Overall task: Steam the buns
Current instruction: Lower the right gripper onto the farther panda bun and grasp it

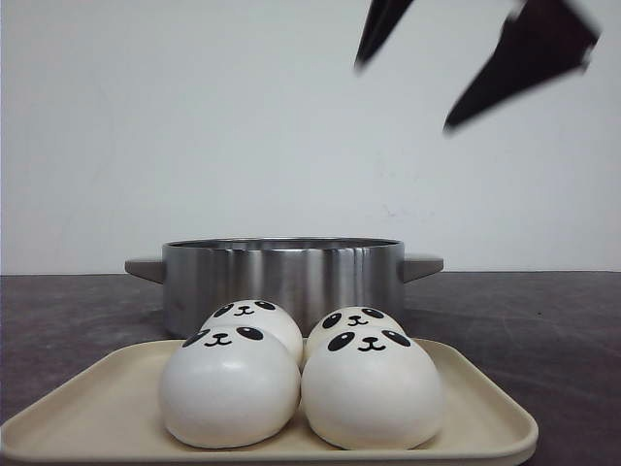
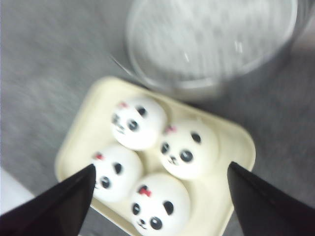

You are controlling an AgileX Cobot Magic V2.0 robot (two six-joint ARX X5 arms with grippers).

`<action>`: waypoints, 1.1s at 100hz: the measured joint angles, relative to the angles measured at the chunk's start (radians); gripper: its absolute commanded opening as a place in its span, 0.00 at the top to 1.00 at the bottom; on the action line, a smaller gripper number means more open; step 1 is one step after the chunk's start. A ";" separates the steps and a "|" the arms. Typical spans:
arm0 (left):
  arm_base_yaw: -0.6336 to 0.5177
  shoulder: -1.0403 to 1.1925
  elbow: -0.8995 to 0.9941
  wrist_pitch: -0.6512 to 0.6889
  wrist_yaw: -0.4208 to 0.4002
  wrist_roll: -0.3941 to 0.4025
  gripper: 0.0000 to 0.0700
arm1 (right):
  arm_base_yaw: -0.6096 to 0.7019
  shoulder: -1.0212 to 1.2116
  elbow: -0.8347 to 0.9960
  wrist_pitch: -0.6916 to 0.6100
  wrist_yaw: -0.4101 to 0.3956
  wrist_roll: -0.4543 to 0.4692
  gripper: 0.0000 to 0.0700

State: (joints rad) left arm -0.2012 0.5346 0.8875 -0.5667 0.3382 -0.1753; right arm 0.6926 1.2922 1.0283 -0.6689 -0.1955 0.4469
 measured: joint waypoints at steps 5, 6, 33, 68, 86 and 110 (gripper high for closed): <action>-0.016 -0.002 0.000 -0.004 0.000 0.000 0.10 | 0.015 0.051 0.000 0.000 0.017 0.012 0.28; -0.020 -0.002 0.000 -0.004 0.000 0.000 0.10 | 0.018 0.061 0.000 0.000 0.019 0.014 0.28; -0.099 -0.004 0.000 -0.004 0.000 0.000 0.10 | 0.040 0.277 0.000 0.059 0.036 0.033 0.28; -0.151 -0.004 0.000 -0.005 0.000 0.000 0.10 | 0.040 0.379 0.000 0.140 0.072 0.041 0.32; -0.151 -0.004 0.000 -0.006 0.000 0.000 0.10 | 0.040 0.409 0.008 0.151 0.084 0.054 0.89; -0.151 -0.004 0.000 -0.006 0.000 0.000 0.10 | 0.058 0.396 0.009 0.142 0.132 0.064 0.99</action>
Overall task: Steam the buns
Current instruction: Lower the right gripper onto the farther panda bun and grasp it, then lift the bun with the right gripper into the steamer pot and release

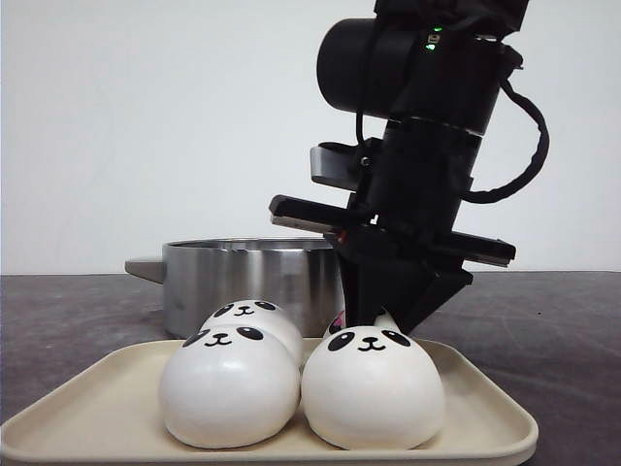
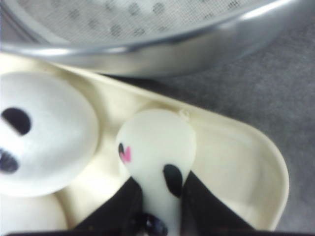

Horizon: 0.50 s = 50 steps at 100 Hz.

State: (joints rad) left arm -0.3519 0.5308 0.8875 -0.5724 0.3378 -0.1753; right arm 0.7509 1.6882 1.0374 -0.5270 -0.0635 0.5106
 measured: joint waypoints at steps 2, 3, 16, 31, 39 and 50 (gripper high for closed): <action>0.000 0.000 0.000 0.000 0.000 0.000 0.10 | 0.004 -0.008 0.000 -0.007 -0.005 0.001 0.99; -0.001 0.000 0.000 0.000 0.000 0.000 0.10 | 0.006 -0.013 0.000 -0.011 -0.008 0.001 0.99; -0.011 0.000 0.000 0.000 0.000 0.000 0.10 | 0.034 -0.138 0.013 -0.061 -0.085 0.003 0.99; -0.020 0.000 0.000 0.000 -0.001 0.000 0.10 | 0.070 -0.287 0.147 -0.076 -0.061 -0.002 0.99; -0.024 0.000 0.000 0.002 -0.002 0.000 0.11 | 0.065 -0.315 0.248 -0.071 0.011 -0.020 0.99; -0.031 0.000 0.000 0.006 -0.002 0.000 0.11 | 0.027 -0.288 0.387 -0.073 0.085 -0.072 0.99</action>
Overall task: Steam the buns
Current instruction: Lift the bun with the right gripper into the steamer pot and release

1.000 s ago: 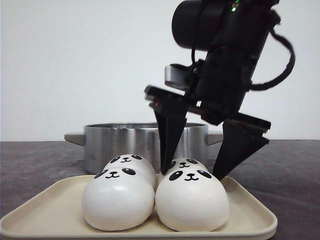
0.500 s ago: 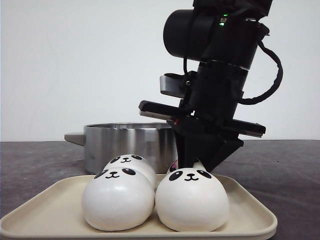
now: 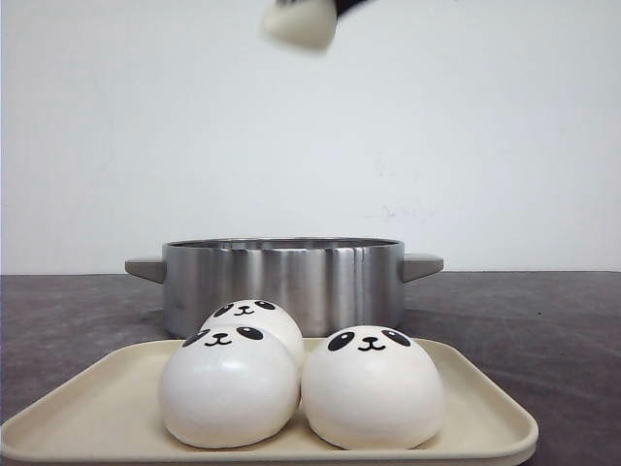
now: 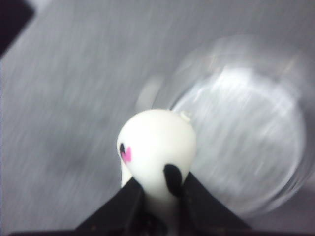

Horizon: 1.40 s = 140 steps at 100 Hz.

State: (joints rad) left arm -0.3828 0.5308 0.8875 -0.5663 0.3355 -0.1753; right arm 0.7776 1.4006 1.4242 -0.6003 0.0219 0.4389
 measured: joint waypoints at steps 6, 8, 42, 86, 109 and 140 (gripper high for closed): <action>-0.005 0.000 0.000 0.000 -0.002 0.000 0.11 | -0.026 0.036 0.072 -0.004 0.005 -0.032 0.99; -0.006 0.000 0.000 0.000 -0.005 0.000 0.11 | -0.034 0.051 0.095 -0.006 0.005 -0.042 0.99; -0.013 0.000 0.000 0.000 -0.045 0.000 0.11 | -0.150 0.393 0.262 -0.017 0.009 -0.148 0.99; -0.013 0.000 0.000 -0.043 -0.045 0.000 0.10 | -0.183 0.685 0.262 0.050 0.047 -0.163 0.65; -0.013 0.000 0.000 -0.058 -0.045 0.000 0.10 | -0.186 0.686 0.262 0.045 0.055 -0.164 0.42; -0.013 0.000 0.000 -0.058 -0.045 0.000 0.11 | -0.190 0.686 0.285 -0.019 0.057 -0.162 0.42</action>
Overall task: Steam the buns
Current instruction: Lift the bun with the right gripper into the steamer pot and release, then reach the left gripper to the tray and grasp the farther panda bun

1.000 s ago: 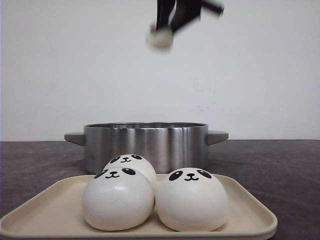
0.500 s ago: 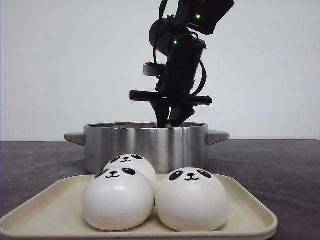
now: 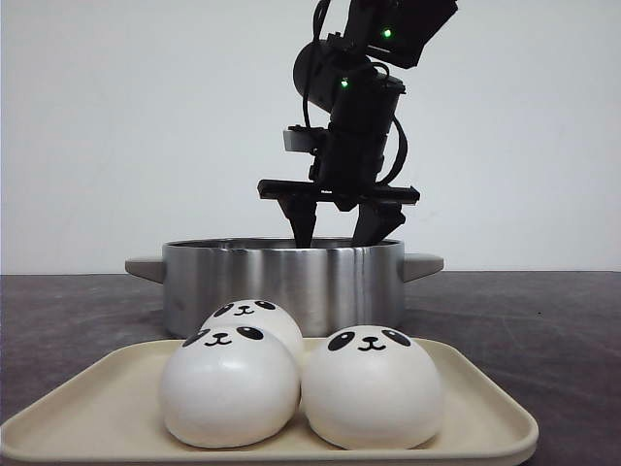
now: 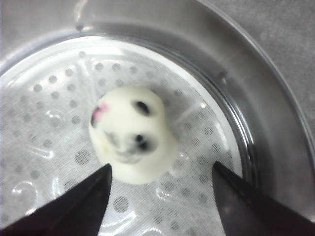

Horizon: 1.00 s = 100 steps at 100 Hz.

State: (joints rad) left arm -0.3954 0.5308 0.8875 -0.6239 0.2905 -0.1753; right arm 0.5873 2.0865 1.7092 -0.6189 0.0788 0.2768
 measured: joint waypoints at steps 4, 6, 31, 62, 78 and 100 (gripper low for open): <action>0.000 0.000 0.000 0.000 0.000 0.000 0.11 | 0.000 0.001 0.026 -0.026 0.000 0.000 0.43; 0.000 0.000 0.000 0.000 0.000 0.000 0.11 | 0.000 0.002 0.043 -0.042 0.000 0.000 0.44; 0.000 0.019 0.000 -0.022 0.000 -0.013 0.29 | 0.022 -0.058 0.286 -0.309 0.062 -0.009 0.99; -0.068 0.270 0.000 -0.027 0.028 -0.114 0.26 | 0.276 -0.539 0.311 -0.314 0.244 -0.045 0.99; -0.135 0.450 0.000 -0.002 0.026 -0.140 0.26 | 0.427 -0.739 0.319 -0.324 0.380 -0.051 0.99; -0.208 0.711 0.000 0.045 0.023 -0.169 0.23 | 0.510 -0.838 0.318 -0.398 0.490 -0.028 0.99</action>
State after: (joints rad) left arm -0.6033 1.2419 0.8875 -0.5789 0.3134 -0.3443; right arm 1.0969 1.2488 2.0274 -1.0172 0.5686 0.2489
